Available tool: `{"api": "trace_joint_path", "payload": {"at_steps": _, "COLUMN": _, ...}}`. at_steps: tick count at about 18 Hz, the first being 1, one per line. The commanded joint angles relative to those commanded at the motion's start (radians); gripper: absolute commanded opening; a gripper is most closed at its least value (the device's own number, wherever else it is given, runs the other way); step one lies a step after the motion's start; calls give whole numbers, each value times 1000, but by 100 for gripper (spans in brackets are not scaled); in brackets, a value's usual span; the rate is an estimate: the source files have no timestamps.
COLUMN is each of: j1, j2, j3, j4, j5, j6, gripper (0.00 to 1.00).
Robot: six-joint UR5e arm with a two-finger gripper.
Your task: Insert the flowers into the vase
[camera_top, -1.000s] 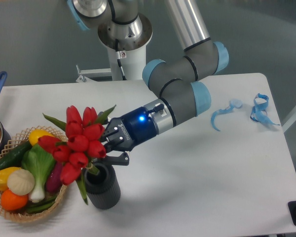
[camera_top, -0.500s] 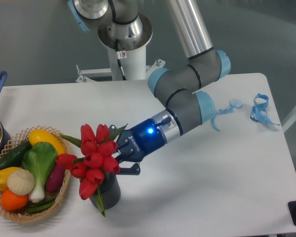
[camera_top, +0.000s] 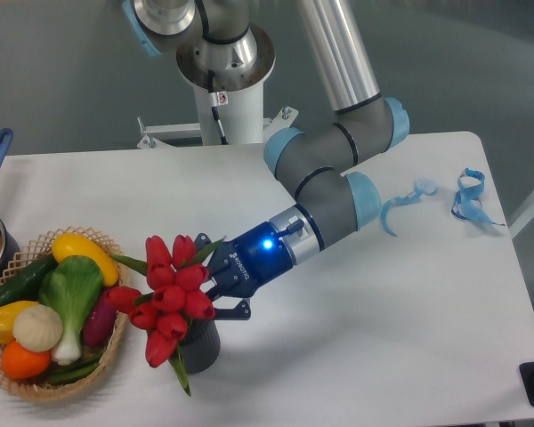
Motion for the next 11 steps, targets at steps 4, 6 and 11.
{"api": "trace_joint_path", "payload": {"at_steps": 4, "j1": -2, "j2": -14, "j3": 9, "j4": 0, "j5": 72, "j6": 18, "gripper": 87}}
{"api": "trace_joint_path", "payload": {"at_steps": 6, "j1": 0, "j2": -12, "j3": 6, "j4": 0, "j5": 77, "j6": 26, "gripper": 98}}
{"api": "trace_joint_path", "payload": {"at_steps": 11, "j1": 14, "j2": 30, "j3": 6, "j4": 5, "j5": 227, "j6": 29, "gripper": 100}}
